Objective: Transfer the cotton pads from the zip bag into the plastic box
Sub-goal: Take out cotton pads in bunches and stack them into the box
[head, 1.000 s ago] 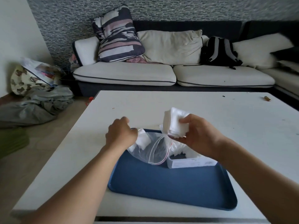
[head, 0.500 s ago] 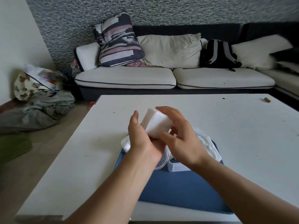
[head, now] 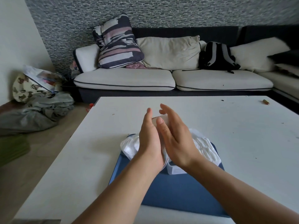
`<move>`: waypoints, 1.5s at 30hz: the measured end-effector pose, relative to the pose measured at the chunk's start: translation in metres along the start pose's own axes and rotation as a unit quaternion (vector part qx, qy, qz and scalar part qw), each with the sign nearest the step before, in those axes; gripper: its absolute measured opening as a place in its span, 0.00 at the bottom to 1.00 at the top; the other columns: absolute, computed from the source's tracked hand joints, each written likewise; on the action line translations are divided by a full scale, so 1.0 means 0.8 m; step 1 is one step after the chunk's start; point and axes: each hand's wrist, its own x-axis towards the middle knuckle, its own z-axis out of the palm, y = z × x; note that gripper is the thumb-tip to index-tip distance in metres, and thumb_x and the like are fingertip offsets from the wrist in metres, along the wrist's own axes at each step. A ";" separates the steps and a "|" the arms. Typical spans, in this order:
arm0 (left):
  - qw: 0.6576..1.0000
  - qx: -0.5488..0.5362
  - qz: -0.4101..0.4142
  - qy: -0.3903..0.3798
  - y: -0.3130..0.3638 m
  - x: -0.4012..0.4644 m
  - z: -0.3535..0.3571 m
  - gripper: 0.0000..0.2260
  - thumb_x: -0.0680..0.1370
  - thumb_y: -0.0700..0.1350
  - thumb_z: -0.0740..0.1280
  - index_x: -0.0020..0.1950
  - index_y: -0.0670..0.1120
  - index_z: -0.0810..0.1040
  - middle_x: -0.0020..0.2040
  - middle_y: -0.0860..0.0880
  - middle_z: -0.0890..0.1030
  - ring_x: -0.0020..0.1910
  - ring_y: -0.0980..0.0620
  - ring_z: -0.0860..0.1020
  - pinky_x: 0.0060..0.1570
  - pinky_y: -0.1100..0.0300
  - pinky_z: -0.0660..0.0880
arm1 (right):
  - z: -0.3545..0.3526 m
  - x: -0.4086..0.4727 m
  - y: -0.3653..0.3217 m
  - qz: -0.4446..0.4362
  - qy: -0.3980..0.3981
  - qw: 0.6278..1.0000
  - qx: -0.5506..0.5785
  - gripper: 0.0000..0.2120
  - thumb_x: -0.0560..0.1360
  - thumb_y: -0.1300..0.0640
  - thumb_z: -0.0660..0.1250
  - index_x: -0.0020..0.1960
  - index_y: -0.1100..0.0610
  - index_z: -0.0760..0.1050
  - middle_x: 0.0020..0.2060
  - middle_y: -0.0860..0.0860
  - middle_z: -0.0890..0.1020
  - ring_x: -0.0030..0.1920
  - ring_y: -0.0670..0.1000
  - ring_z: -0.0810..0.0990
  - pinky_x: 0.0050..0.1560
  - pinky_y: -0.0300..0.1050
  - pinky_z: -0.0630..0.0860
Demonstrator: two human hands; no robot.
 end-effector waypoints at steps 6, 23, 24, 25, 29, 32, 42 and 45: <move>0.993 0.023 0.080 0.078 0.001 0.001 0.007 0.28 0.77 0.70 0.59 0.55 0.47 0.80 0.51 0.46 0.85 0.51 0.48 0.85 0.52 0.54 0.79 | 0.006 0.000 0.000 -0.011 0.000 0.998 0.055 0.21 0.82 0.48 0.62 0.74 0.46 0.65 0.59 0.49 0.80 0.57 0.43 0.80 0.58 0.36 0.75; 0.969 0.186 0.158 0.030 -0.005 0.000 0.014 0.38 0.74 0.75 0.49 0.68 0.51 0.76 0.65 0.48 0.79 0.66 0.48 0.77 0.69 0.46 0.73 | -0.030 0.014 0.008 0.243 -0.105 0.882 0.390 0.28 0.74 0.54 0.75 0.67 0.65 0.71 0.53 0.59 0.82 0.53 0.55 0.83 0.53 0.47 0.81; 0.968 0.192 0.160 0.029 -0.005 0.002 0.014 0.40 0.72 0.75 0.48 0.71 0.50 0.74 0.68 0.49 0.77 0.68 0.49 0.76 0.71 0.46 0.71 | -0.034 0.013 0.009 0.234 -0.127 0.883 0.386 0.27 0.73 0.53 0.75 0.65 0.67 0.73 0.52 0.60 0.82 0.54 0.56 0.83 0.55 0.49 0.80; 0.966 0.201 0.161 0.026 -0.006 0.004 0.013 0.41 0.71 0.75 0.48 0.72 0.50 0.73 0.70 0.49 0.76 0.70 0.49 0.74 0.72 0.46 0.70 | -0.039 0.013 0.010 0.228 -0.142 0.887 0.375 0.23 0.73 0.53 0.74 0.62 0.68 0.76 0.51 0.60 0.83 0.53 0.56 0.83 0.55 0.48 0.80; 0.940 0.306 0.151 -0.016 -0.015 0.013 0.014 0.40 0.73 0.77 0.47 0.68 0.47 0.72 0.62 0.52 0.78 0.64 0.52 0.75 0.66 0.53 0.70 | -0.071 0.022 0.019 0.245 -0.130 0.912 0.301 0.18 0.70 0.58 0.75 0.55 0.68 0.81 0.44 0.57 0.84 0.45 0.53 0.85 0.45 0.45 0.82; 0.837 0.507 0.207 -0.019 -0.020 0.018 0.007 0.21 0.83 0.63 0.52 0.49 0.48 0.74 0.42 0.56 0.78 0.45 0.52 0.77 0.43 0.57 0.70 | -0.099 0.032 0.045 0.326 -0.077 0.910 0.245 0.26 0.64 0.57 0.80 0.58 0.68 0.79 0.50 0.60 0.85 0.49 0.56 0.86 0.47 0.49 0.83; 0.520 0.819 0.177 -0.169 -0.043 0.036 -0.024 0.11 0.79 0.44 0.59 0.40 0.49 0.77 0.40 0.48 0.78 0.39 0.45 0.78 0.34 0.56 0.70 | -0.068 0.028 0.073 0.391 -0.165 0.893 -0.145 0.05 0.65 0.60 0.69 0.40 0.59 0.76 0.34 0.55 0.78 0.34 0.55 0.79 0.39 0.44 0.77; 0.496 0.841 0.106 -0.186 -0.057 0.042 -0.027 0.09 0.79 0.43 0.59 0.47 0.48 0.79 0.44 0.49 0.80 0.43 0.46 0.79 0.41 0.54 0.76 | -0.055 0.027 0.075 0.381 -0.205 0.885 -0.174 0.15 0.63 0.60 0.69 0.50 0.61 0.78 0.39 0.55 0.82 0.40 0.56 0.84 0.43 0.49 0.84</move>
